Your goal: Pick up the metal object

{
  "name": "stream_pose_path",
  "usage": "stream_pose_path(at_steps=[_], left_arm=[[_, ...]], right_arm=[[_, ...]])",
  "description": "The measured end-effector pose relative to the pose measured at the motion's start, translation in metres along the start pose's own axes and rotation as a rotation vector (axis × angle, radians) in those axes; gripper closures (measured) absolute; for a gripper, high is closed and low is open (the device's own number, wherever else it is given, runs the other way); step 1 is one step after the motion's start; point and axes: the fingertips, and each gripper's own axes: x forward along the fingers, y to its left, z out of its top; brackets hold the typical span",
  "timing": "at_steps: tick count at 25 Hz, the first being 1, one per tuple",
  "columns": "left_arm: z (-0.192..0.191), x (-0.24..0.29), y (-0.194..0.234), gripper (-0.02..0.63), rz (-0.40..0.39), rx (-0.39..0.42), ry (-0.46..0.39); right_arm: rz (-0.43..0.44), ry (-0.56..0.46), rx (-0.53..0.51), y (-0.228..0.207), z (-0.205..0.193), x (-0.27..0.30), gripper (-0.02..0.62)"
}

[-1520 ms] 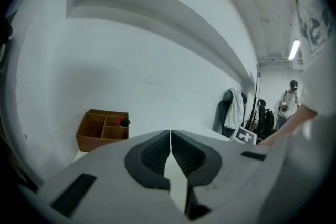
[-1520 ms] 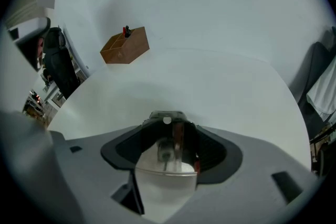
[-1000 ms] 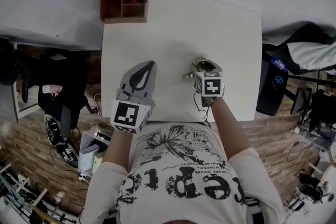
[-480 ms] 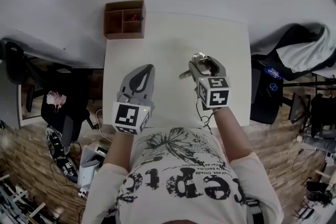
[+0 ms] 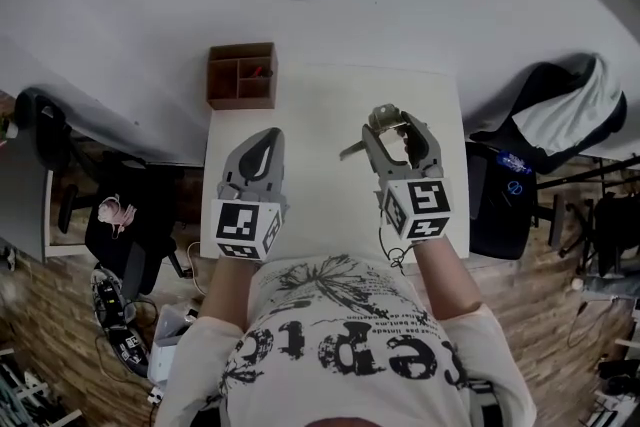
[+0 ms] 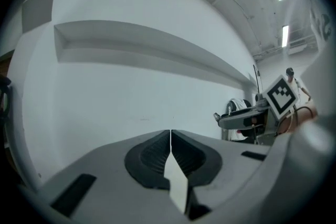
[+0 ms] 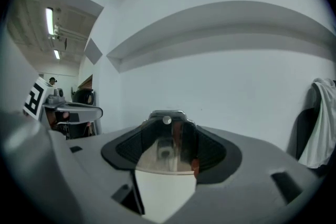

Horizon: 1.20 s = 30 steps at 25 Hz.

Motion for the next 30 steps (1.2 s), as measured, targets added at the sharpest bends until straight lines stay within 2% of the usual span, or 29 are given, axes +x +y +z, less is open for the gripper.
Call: stream_pose_path(at_steps=[6, 30], left_arm=[[0.019, 0.004, -0.008, 0.594, -0.016, 0.027, -0.03], [0.017, 0.007, -0.006, 0.594, -0.015, 0.041, -0.007]], right_arm=[[0.014, -0.088, 0.004, 0.003, 0.018, -0.012, 0.314], [0.028, -0.048, 0.026, 0.009, -0.004, 0.004, 0.314]])
